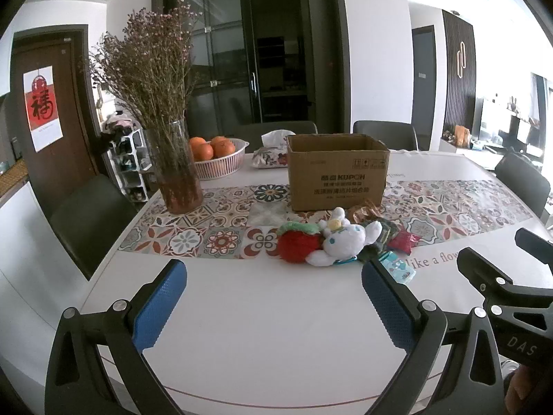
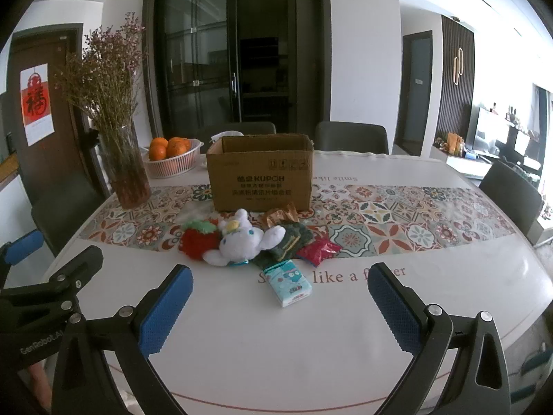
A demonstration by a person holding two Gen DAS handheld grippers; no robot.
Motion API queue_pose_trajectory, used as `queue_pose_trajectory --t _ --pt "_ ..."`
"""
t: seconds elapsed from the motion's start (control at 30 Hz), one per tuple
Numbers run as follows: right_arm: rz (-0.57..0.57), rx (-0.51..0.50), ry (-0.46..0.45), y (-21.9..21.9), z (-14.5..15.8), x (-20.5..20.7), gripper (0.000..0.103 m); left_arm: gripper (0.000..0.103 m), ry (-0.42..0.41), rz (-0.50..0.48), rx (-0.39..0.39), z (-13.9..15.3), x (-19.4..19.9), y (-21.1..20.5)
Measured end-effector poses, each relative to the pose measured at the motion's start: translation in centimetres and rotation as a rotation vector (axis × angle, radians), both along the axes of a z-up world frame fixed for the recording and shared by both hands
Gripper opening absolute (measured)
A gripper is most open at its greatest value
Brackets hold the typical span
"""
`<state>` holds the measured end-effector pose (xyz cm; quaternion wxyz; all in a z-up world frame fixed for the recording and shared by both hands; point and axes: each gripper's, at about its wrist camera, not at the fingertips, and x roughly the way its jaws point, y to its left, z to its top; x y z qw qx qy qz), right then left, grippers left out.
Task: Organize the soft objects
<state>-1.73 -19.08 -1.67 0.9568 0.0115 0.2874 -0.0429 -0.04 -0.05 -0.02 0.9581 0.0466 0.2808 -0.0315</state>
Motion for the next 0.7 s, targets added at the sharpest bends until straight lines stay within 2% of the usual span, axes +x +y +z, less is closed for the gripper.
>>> queue_pose_trajectory --t 0.7 --pt "0.000 0.001 -0.002 -0.03 -0.04 -0.07 0.102 0.103 0.002 -0.002 -0.003 -0.09 -0.08 0.00"
